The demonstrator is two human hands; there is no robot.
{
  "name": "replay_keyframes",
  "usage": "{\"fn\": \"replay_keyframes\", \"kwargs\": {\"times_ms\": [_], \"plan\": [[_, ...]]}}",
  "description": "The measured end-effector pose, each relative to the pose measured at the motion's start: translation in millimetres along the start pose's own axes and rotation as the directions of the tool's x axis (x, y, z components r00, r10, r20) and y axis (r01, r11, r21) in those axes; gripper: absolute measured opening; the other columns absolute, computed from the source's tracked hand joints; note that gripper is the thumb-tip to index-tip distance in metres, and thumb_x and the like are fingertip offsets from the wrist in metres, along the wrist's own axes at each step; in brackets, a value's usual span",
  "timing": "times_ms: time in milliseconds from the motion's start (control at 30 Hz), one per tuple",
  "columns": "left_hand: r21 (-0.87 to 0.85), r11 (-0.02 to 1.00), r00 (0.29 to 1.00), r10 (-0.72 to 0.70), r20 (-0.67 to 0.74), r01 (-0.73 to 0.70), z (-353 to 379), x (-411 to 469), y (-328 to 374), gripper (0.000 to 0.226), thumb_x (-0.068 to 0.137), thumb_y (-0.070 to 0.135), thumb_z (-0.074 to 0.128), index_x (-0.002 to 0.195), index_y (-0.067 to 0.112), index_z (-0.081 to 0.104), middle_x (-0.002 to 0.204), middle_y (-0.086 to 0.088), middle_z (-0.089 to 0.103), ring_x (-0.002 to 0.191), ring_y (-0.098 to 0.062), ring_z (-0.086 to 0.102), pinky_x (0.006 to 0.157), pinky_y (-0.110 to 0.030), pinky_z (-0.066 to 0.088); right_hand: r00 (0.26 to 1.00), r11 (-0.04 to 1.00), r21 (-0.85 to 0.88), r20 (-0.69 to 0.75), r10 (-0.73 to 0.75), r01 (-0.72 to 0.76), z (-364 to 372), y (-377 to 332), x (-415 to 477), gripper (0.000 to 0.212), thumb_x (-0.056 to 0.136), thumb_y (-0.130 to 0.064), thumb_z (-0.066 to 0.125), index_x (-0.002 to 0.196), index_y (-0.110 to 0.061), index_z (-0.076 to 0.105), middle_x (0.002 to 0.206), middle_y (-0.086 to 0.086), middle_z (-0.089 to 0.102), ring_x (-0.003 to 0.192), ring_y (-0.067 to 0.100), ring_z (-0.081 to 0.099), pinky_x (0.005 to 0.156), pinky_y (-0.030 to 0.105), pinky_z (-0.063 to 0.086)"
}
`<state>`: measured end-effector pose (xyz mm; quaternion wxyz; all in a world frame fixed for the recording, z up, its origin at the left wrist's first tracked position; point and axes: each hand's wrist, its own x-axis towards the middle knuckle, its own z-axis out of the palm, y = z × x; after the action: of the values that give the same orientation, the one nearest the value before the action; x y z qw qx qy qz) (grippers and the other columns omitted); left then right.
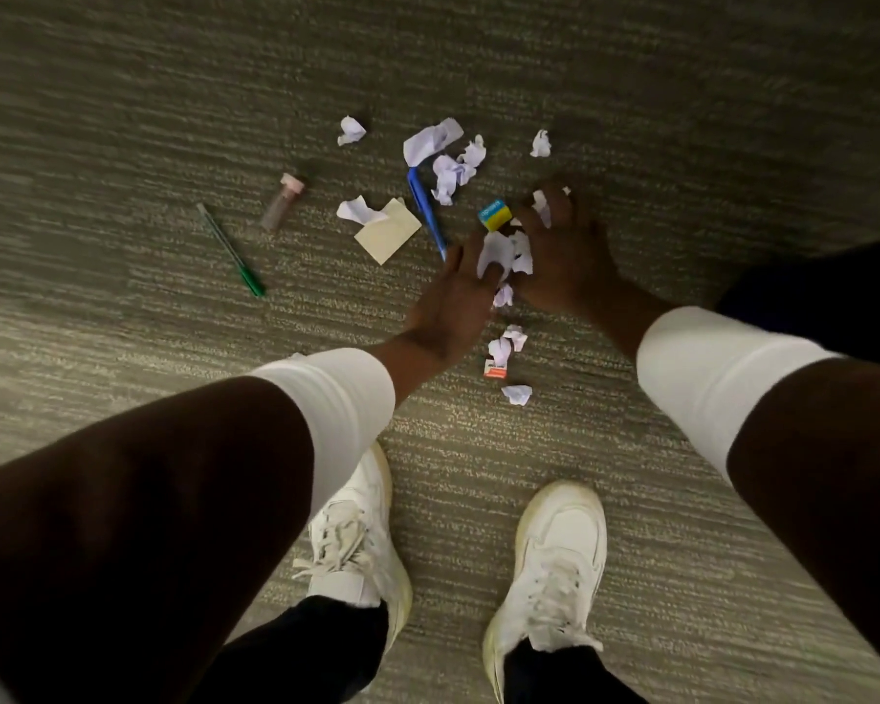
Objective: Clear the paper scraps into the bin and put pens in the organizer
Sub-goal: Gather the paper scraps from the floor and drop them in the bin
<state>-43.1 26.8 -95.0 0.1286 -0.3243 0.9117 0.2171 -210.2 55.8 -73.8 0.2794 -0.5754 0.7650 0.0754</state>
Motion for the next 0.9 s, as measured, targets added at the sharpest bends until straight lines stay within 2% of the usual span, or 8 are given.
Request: {"fn": "replay_keyframes", "kwargs": {"times_ms": [100, 233, 333, 433, 500, 600, 733, 900], "plan": [[-0.001, 1.000, 1.000, -0.003, 0.006, 0.003, 1.4, -9.6, -1.9, 0.048, 0.096, -0.007, 0.043, 0.142, 0.002, 0.051, 0.169, -0.024, 0.021, 0.151, -0.043, 0.033, 0.115, -0.045, 0.041, 0.999, 0.997, 0.075, -0.039, -0.007, 0.010, 5.2, -5.3, -24.6, 0.084, 0.084, -0.041, 0.076, 0.156, -0.023, 0.037, 0.167, 0.016, 0.022, 0.153, 0.046, 0.023, 0.115, 0.059, 0.041], [-0.123, 0.986, 0.994, -0.108, 0.015, 0.109, 4.4, -17.1, -5.5, 0.043, 0.105, 0.007, 0.042, 0.147, 0.007, 0.051, 0.158, -0.020, 0.045, 0.138, -0.037, 0.049, 0.112, -0.047, 0.043, 0.997, 0.996, 0.048, 0.019, -0.076, 0.075, 17.5, -8.7, -45.0, 0.104, 0.074, -0.058, 0.082, 0.157, -0.014, 0.038, 0.164, 0.016, 0.028, 0.156, 0.045, 0.017, 0.116, 0.057, 0.041], [-0.102, 0.988, 0.993, -0.111, 0.045, 0.115, 5.8, -25.8, -11.4, 0.036, 0.095, -0.003, 0.052, 0.129, 0.000, 0.062, 0.153, -0.021, 0.047, 0.135, -0.039, 0.050, 0.110, -0.047, 0.044, 0.997, 0.998, 0.017, 0.052, -0.062, 0.061, 25.0, -17.3, -50.8, 0.123, 0.064, -0.075, 0.080, 0.159, -0.014, 0.031, 0.167, 0.019, 0.019, 0.156, 0.048, 0.011, 0.116, 0.059, 0.040], [-0.146, 0.979, 0.989, -0.135, 0.053, 0.141, 8.4, -38.8, -13.4, 0.031, 0.095, 0.003, 0.058, 0.125, -0.001, 0.061, 0.154, -0.024, 0.042, 0.137, -0.042, 0.045, 0.105, -0.051, 0.049, 0.994, 0.998, -0.064, 0.103, -0.023, 0.030, 38.1, -26.7, -57.3, 0.128, 0.066, -0.071, 0.082, 0.163, -0.018, 0.017, 0.170, 0.021, 0.007, 0.159, 0.047, 0.000, 0.121, 0.059, 0.032], [-0.122, 0.986, 0.993, -0.110, 0.037, 0.114, 12.5, -46.1, -11.1, 0.037, 0.100, 0.016, 0.060, 0.132, -0.001, 0.056, 0.154, -0.027, 0.039, 0.138, -0.044, 0.042, 0.102, -0.052, 0.051, 0.997, 0.997, -0.072, 0.077, 0.011, -0.005, 47.8, -30.4, -61.9, 0.119, 0.072, -0.063, 0.081, 0.163, -0.021, 0.016, 0.169, 0.022, 0.008, 0.159, 0.046, 0.000, 0.121, 0.058, 0.032], [-0.055, 0.995, 0.995, -0.074, 0.067, 0.078, 19.0, -51.3, -6.1, 0.055, 0.097, 0.020, 0.067, 0.143, -0.002, 0.047, 0.157, -0.029, 0.034, 0.144, -0.045, 0.035, 0.102, -0.053, 0.053, 0.996, 0.998, -0.049, 0.078, 0.038, -0.034, 57.5, -31.0, -64.3, 0.110, 0.078, -0.054, 0.082, 0.164, -0.029, 0.018, 0.169, 0.024, 0.008, 0.159, 0.046, 0.002, 0.123, 0.055, 0.032], [-0.078, 0.992, 0.995, -0.096, 0.035, 0.099, 16.1, -43.4, -6.4, 0.072, 0.095, -0.002, 0.059, 0.160, 0.003, 0.029, 0.158, -0.025, 0.034, 0.141, -0.042, 0.039, 0.105, -0.052, 0.052, 0.998, 1.000, -0.001, 0.063, 0.030, -0.030, 64.7, -27.9, -65.8, 0.095, 0.081, -0.036, 0.087, 0.159, -0.032, 0.033, 0.167, 0.022, 0.016, 0.158, 0.044, 0.014, 0.107, 0.050, 0.053], [-0.031, 0.999, 0.999, -0.030, 0.031, 0.031, 14.8, -29.1, -13.6, 0.071, 0.099, -0.003, 0.047, 0.164, 0.005, 0.019, 0.165, -0.025, 0.026, 0.149, -0.041, 0.034, 0.122, -0.044, 0.037, 0.999, 0.994, 0.107, -0.019, 0.032, -0.030, 69.7, -25.5, -67.4, 0.062, 0.081, -0.022, 0.086, 0.138, -0.022, 0.061, 0.160, 0.021, 0.034, 0.148, 0.041, 0.038, 0.100, 0.045, 0.055]]}}
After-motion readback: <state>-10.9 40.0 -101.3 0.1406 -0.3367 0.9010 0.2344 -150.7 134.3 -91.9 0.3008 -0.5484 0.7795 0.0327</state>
